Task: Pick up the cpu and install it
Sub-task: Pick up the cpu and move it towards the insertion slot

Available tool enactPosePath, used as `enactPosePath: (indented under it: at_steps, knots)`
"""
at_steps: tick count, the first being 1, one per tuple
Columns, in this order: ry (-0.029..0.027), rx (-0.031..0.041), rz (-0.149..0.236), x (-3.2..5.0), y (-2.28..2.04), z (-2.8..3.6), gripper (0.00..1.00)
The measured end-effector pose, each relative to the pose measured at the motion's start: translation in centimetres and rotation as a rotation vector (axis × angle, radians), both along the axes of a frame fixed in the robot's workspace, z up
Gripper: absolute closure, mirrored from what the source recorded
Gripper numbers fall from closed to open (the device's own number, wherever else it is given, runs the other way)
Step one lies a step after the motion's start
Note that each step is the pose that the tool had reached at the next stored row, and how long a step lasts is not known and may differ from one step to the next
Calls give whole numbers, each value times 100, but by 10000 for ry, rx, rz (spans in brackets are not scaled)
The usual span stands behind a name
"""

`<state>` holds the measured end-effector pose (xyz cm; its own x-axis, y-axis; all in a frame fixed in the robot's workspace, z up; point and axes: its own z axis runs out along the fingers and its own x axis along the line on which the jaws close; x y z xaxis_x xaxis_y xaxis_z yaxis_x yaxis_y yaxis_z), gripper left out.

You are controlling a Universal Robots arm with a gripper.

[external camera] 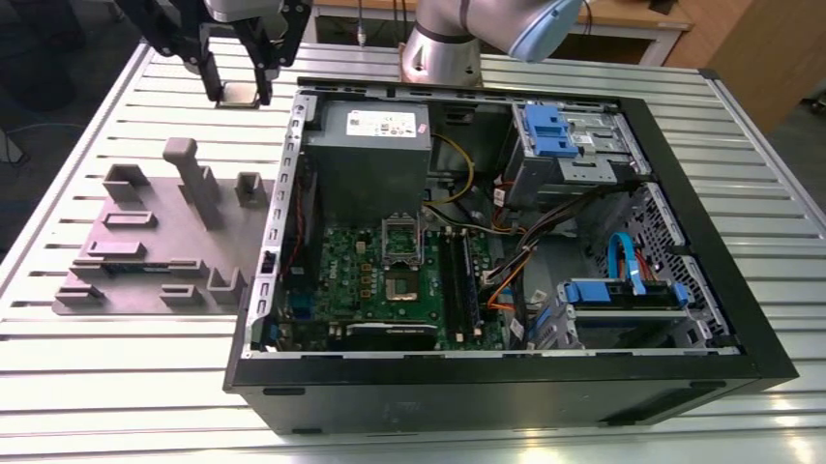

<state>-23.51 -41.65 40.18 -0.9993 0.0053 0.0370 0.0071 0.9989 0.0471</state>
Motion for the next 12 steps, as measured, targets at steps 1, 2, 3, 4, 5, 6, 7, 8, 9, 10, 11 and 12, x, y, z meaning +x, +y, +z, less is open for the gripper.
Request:
enactPosePath:
  at_steps: [1,2,3,4,5,6,7,8,9,10,11,12]
  knots:
    - [1,0,0,13,0,0,53]
    - [1,-1,0,28,0,1,53]
    - [1,-1,0,46,0,1,53]
    - [0,0,0,63,0,0,53]
    - [0,0,0,81,-1,0,53]
    - [1,0,0,99,-4,0,53]
    - [0,0,-2,116,-8,0,53]
    - [0,0,-4,130,-15,0,53]
    - [1,-1,-7,143,-23,0,53]
    - [1,-1,-10,153,-32,1,53]
    - [1,-1,-14,160,-41,0,53]
    - [1,0,-19,165,-52,0,53]
